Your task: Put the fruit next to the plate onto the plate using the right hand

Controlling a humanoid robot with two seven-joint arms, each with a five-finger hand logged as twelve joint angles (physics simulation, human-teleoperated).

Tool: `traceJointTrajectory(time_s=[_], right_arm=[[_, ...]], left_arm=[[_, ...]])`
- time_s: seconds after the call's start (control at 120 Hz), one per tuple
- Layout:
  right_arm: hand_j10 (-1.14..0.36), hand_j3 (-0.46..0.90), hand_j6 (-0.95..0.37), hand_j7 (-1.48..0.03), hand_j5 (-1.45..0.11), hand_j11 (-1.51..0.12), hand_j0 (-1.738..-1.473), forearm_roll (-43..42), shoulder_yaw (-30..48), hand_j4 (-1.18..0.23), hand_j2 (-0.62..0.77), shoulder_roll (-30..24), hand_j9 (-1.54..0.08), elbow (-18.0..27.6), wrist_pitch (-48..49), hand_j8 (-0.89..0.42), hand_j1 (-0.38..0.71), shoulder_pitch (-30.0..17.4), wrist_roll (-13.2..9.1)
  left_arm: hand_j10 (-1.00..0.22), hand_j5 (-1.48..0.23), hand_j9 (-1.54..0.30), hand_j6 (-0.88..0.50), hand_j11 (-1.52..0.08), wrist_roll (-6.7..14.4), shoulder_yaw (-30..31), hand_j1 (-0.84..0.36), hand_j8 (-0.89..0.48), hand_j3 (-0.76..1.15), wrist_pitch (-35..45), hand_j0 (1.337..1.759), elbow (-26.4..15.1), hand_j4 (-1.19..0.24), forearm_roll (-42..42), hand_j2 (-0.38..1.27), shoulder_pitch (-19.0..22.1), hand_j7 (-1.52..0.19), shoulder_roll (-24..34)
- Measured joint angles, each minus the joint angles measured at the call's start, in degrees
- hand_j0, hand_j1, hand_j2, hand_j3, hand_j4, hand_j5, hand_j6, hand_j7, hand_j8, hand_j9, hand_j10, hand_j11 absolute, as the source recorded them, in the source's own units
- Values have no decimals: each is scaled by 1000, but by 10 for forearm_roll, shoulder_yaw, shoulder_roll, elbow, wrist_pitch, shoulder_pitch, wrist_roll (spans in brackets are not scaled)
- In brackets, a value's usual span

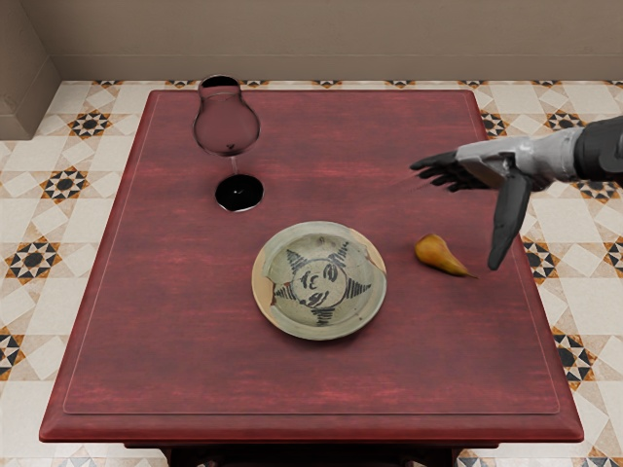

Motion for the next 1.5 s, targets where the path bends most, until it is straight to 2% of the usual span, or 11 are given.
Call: traceJointTrajectory(time_s=[0.375, 0.5, 0.717, 0.858, 1.117, 1.5], right_arm=[[-2, 0, -4, 0, -1, -1, -1658, 3, -1, -3, 1, 14, -1, 0, 5, -3, -349, 1, 0], [-2, 0, -4, 0, -1, 0, -1658, -26, -6, -3, 1, 18, -1, 0, -17, -3, -349, 1, 0], [-2, 0, -4, 0, -1, 0, -1658, -156, -44, -3, 1, 56, 0, 2, -158, -3, -349, 0, 0], [-2, 0, -4, 0, -1, 0, -1658, -191, -78, -3, 1, 79, 0, 2, -218, -3, -349, 0, 0], [-3, 0, -5, 0, -1, 0, -1658, -206, -119, -3, 1, 72, 0, 37, -246, -4, -349, -8, 0], [-3, 0, -5, 0, -1, 0, -1658, -215, -133, -3, 1, 75, 0, 58, -252, -4, -349, -25, 0]], left_arm=[[-20, -26, -26, -21, -26, 0, 0, 325, -20, 0, 0, 1658, 0, -20, 0, 4, 0, -26, 0], [-20, -26, -26, -20, -26, 0, 0, 325, -20, 0, 0, 1658, 0, -20, 0, 4, 0, -26, 0], [-20, -26, -26, -21, -26, 0, 0, 325, -20, 0, 0, 1658, 0, -20, 0, 4, 0, -26, 0], [-20, -26, -26, -20, -26, 0, 0, 325, -20, 0, 0, 1658, 0, -20, 0, 4, 0, -26, 0], [-20, -26, -26, -21, -26, 0, 0, 325, -20, 0, 0, 1658, 0, -20, 0, 4, 0, -26, 0], [-20, -26, -26, -21, -26, 0, 0, 325, -20, 0, 0, 1658, 0, -20, 0, 4, 0, -26, 0]])
